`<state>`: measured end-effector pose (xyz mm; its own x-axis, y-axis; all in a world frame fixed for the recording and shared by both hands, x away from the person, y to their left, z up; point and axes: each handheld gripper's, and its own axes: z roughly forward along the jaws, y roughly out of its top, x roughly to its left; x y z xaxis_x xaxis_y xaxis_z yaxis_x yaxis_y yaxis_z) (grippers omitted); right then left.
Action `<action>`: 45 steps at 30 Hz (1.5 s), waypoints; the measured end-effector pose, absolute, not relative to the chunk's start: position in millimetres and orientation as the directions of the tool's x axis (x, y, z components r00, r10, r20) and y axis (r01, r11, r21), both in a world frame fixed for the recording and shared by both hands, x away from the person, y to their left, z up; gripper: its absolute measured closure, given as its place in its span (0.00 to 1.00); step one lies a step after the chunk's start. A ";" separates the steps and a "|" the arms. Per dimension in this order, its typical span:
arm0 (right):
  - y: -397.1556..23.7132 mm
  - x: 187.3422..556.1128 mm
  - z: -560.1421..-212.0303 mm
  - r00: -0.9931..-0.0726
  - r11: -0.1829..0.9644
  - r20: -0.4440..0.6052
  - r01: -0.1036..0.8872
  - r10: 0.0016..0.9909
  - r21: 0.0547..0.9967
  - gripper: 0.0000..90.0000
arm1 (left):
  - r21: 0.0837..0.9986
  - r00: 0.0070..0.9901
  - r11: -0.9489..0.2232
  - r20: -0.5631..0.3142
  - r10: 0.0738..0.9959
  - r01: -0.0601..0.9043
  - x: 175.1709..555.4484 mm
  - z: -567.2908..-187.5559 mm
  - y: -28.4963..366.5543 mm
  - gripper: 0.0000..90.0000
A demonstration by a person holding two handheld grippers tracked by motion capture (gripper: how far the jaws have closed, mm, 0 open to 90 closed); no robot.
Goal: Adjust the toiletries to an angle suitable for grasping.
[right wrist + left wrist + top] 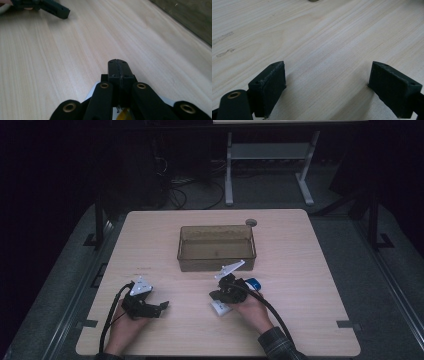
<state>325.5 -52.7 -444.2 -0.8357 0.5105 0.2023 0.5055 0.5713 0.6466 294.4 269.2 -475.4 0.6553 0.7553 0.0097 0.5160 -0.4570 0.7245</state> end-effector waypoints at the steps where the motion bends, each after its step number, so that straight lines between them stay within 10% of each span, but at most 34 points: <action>1: -52.7 325.5 -444.2 -0.836 0.571 0.202 0.506 0.511 0.647 1.00 | 0.725 0.655 -0.457 0.010 0.755 0.516 294.4 -475.4 269.2 0.14; 45: -102.2 270.4 -447.3 -0.822 0.557 0.235 0.533 0.519 0.637 1.00 | 0.725 0.659 -0.458 0.008 0.752 0.514 293.8 -475.4 268.7 0.14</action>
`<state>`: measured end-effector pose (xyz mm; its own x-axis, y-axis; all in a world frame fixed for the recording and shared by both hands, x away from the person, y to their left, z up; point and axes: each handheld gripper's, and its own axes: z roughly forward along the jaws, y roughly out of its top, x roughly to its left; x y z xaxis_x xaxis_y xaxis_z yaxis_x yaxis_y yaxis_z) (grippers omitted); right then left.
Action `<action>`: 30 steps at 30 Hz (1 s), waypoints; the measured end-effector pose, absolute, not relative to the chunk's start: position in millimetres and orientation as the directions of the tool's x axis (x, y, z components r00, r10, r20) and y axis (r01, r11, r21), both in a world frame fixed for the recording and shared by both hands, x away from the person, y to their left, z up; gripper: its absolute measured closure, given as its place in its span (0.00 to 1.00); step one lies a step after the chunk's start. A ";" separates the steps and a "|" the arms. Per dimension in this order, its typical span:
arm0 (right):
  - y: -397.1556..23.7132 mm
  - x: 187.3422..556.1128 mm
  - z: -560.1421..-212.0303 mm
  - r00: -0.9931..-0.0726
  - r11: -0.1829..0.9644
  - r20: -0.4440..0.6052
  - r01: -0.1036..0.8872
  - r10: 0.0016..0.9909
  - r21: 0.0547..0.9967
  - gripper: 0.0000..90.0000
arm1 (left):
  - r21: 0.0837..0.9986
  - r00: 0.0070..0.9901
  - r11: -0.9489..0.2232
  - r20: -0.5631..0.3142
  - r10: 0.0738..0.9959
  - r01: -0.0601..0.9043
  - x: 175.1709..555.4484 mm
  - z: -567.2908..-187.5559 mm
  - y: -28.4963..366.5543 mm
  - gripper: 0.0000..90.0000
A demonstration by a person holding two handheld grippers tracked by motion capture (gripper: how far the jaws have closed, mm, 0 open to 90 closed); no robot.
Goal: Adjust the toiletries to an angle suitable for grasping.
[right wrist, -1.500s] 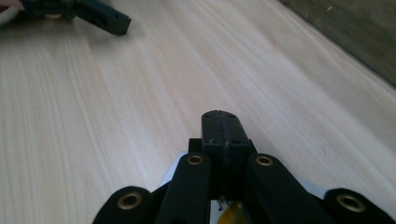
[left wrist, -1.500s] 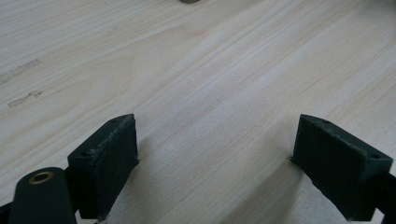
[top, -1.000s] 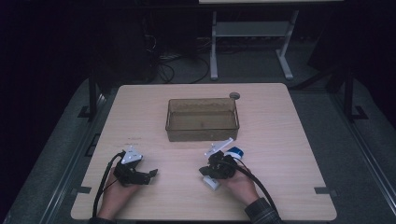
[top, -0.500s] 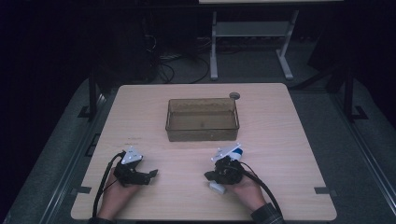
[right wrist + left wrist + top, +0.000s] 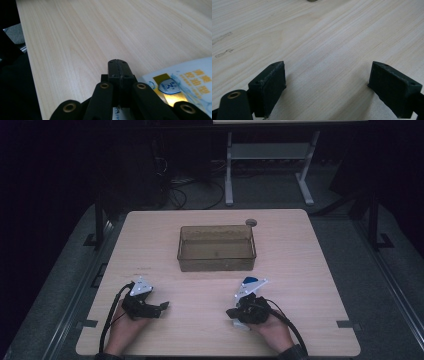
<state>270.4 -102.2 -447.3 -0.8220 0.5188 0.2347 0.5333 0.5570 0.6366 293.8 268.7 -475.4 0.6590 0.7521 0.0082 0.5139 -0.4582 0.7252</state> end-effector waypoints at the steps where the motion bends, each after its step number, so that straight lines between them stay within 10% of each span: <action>1: -103.1 268.8 -447.3 -0.822 0.560 0.234 0.534 0.519 0.633 1.00 | 0.725 0.659 -0.459 0.009 0.752 0.514 293.8 -475.4 268.7 0.14; 30: -157.2 250.6 -447.6 -0.759 0.508 0.236 0.598 0.606 0.620 1.00 | 0.726 0.659 -0.457 0.008 0.752 0.514 293.8 -475.4 268.6 0.14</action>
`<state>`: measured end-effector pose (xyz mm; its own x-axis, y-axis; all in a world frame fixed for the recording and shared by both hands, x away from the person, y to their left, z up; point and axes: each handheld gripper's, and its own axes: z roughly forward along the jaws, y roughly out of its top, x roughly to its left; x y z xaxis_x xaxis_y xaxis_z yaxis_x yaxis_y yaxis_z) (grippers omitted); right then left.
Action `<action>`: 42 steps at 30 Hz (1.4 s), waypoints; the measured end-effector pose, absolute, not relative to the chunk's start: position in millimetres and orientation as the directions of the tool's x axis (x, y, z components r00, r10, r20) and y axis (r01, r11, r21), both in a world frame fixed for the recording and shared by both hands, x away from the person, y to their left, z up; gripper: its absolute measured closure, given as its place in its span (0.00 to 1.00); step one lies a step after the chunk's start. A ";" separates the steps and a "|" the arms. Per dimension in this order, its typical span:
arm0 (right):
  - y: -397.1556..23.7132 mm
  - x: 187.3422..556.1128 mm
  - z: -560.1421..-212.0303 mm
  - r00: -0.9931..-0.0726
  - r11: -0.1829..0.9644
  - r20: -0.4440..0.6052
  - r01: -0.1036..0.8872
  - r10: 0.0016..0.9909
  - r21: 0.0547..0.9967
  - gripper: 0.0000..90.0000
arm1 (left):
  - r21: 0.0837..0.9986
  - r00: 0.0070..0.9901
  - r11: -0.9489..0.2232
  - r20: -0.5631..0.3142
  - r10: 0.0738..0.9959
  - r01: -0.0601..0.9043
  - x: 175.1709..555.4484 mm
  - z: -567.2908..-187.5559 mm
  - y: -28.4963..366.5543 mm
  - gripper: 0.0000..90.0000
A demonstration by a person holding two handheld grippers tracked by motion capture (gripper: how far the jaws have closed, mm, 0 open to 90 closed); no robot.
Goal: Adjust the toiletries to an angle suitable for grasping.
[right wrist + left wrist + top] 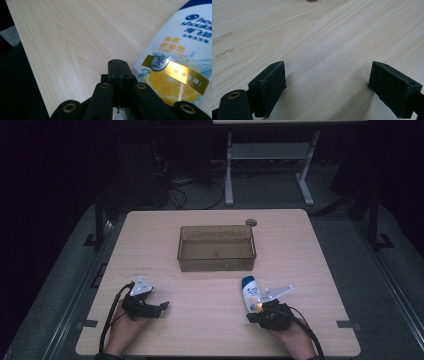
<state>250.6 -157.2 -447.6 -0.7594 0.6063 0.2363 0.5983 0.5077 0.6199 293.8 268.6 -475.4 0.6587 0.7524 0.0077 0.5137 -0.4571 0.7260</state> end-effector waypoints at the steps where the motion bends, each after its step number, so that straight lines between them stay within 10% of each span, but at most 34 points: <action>1: -158.7 250.5 -447.6 -0.758 0.506 0.235 0.599 0.608 0.621 1.00 | 0.726 0.659 -0.457 0.008 0.752 0.514 293.8 -475.4 268.7 0.14; 30: -205.7 250.1 -448.9 -0.702 0.456 0.239 0.645 0.671 0.614 0.99 | 0.726 0.659 -0.457 0.007 0.752 0.514 293.8 -475.4 268.7 0.14; 42: -197.0 253.2 -435.8 -0.730 0.440 0.229 0.599 0.644 0.669 0.82 | 0.726 0.658 -0.457 0.007 0.753 0.514 293.7 -475.4 268.6 0.14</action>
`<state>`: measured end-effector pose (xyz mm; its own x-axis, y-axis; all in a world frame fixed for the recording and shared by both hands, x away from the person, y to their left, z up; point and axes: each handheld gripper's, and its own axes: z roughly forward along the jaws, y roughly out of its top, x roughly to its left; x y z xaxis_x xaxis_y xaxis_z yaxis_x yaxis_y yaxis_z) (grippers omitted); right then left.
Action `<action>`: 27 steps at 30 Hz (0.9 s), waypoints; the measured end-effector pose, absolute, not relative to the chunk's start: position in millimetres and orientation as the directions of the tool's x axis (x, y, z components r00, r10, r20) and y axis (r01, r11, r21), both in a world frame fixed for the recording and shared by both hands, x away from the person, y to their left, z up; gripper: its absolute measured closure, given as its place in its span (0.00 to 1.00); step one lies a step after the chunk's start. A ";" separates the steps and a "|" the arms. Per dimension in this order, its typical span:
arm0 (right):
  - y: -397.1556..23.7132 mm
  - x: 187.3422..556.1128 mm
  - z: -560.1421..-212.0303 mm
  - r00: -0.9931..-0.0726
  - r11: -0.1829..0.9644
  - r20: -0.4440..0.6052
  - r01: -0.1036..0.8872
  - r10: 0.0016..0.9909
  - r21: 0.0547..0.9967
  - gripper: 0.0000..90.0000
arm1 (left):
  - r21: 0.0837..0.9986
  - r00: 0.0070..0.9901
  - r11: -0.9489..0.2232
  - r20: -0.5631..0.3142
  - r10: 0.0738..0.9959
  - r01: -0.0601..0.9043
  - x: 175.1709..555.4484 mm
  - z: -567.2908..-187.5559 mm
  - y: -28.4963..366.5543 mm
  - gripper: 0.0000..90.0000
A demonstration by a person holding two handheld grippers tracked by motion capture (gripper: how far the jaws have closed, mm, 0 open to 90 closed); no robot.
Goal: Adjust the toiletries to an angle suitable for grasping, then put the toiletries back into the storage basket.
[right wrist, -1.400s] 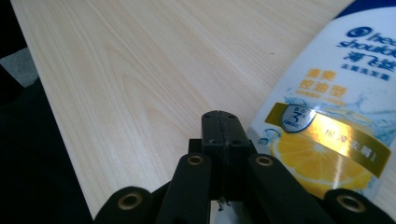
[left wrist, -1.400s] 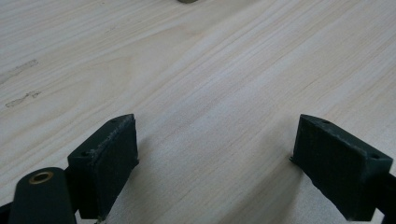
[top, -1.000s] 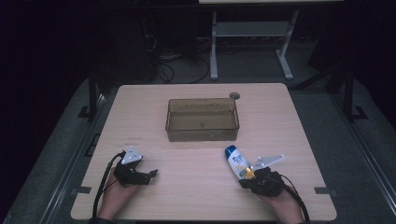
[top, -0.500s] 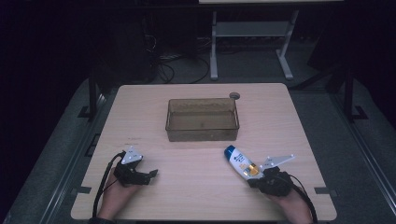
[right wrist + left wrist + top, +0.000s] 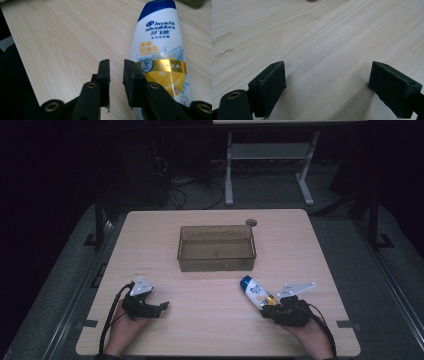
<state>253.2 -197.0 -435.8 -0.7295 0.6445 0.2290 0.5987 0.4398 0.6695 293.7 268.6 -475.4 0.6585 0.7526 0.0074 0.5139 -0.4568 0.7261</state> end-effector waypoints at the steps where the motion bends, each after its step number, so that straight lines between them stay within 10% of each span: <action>1: -195.0 254.1 -435.6 -0.732 0.441 0.228 0.596 0.642 0.671 0.78 | 0.726 0.659 -0.457 0.007 0.753 0.514 293.7 -475.4 268.6 0.14; 27: -176.7 279.9 -416.9 -0.678 0.440 0.130 0.598 0.724 0.670 0.32 | 0.726 0.658 -0.456 0.007 0.753 0.514 293.5 -475.4 268.4 0.14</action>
